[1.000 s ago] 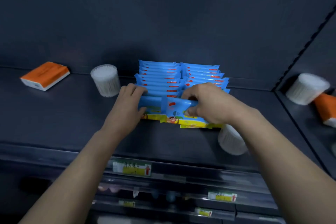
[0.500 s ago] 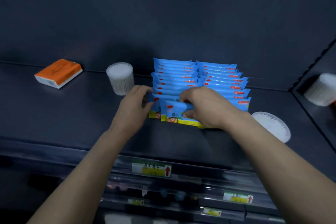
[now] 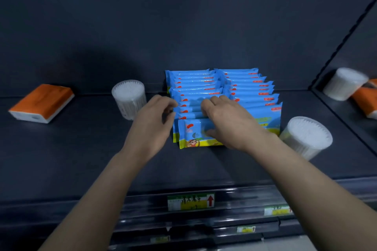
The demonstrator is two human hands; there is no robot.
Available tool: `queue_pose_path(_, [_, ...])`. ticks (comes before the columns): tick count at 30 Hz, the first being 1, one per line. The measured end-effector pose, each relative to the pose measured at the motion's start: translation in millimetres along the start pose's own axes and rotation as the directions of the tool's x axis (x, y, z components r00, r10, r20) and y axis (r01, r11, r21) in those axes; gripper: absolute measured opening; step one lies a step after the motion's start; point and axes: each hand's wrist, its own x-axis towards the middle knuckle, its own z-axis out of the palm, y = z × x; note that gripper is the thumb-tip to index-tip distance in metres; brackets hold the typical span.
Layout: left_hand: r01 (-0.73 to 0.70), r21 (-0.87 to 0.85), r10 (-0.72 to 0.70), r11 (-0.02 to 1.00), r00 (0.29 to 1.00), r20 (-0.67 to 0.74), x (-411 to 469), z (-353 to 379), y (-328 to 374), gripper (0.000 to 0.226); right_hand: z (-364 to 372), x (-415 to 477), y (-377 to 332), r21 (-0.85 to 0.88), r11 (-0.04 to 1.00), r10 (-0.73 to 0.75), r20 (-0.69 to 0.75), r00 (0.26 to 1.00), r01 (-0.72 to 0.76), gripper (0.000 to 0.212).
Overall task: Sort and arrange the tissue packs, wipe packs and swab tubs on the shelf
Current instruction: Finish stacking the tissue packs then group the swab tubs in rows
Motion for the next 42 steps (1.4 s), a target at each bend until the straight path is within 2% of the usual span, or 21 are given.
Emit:
queue_pose_path(2, [0.002, -0.008, -0.002, 1.000, 1.000, -0.007, 1, -2, 4, 0.018, 0, -2, 1, 0.001, 1.000, 0.007, -0.012, 1.000, -0.007, 0.040])
queue_pose_path(5, [-0.025, -0.017, 0.025, 1.000, 0.999, -0.024, 4, -6, 12, 0.018, -3, -6, 6, 0.101, 0.994, 0.039, -0.037, 0.999, -0.035, 0.043])
queue_pose_path(9, [-0.138, 0.014, 0.138, 0.990, 0.990, -0.034, 10, -4, 28, 0.018, -16, -20, 24, 0.206, 0.974, 0.125, -0.121, 0.985, -0.098, 0.038])
queue_pose_path(19, [-0.394, 0.080, 0.390, 0.915, 0.918, 0.067, 22, 36, 110, 0.018, -49, -105, 105, 0.188, 0.948, 0.309, -0.353, 0.883, -0.257, 0.035])
queue_pose_path(23, [-0.486, 0.075, 0.483, 0.871, 0.874, 0.055, 25, 75, 165, 0.018, -50, -149, 153, 0.164, 0.936, 0.349, -0.351, 0.869, -0.310, 0.040])
queue_pose_path(30, [-0.630, -0.043, 0.631, 0.775, 0.770, 0.096, 18, 186, 289, 0.014, -47, -260, 265, 0.178, 0.880, 0.475, -0.335, 0.814, -0.440, 0.032])
queue_pose_path(36, [-0.630, -0.209, 0.663, 0.748, 0.720, 0.203, 4, 270, 373, 0.014, -44, -348, 344, 0.193, 0.782, 0.623, -0.270, 0.734, -0.593, 0.036])
queue_pose_path(42, [-0.611, -0.259, 0.662, 0.748, 0.710, 0.238, 24, 320, 410, 0.022, -34, -378, 399, 0.236, 0.730, 0.683, -0.233, 0.693, -0.641, 0.037])
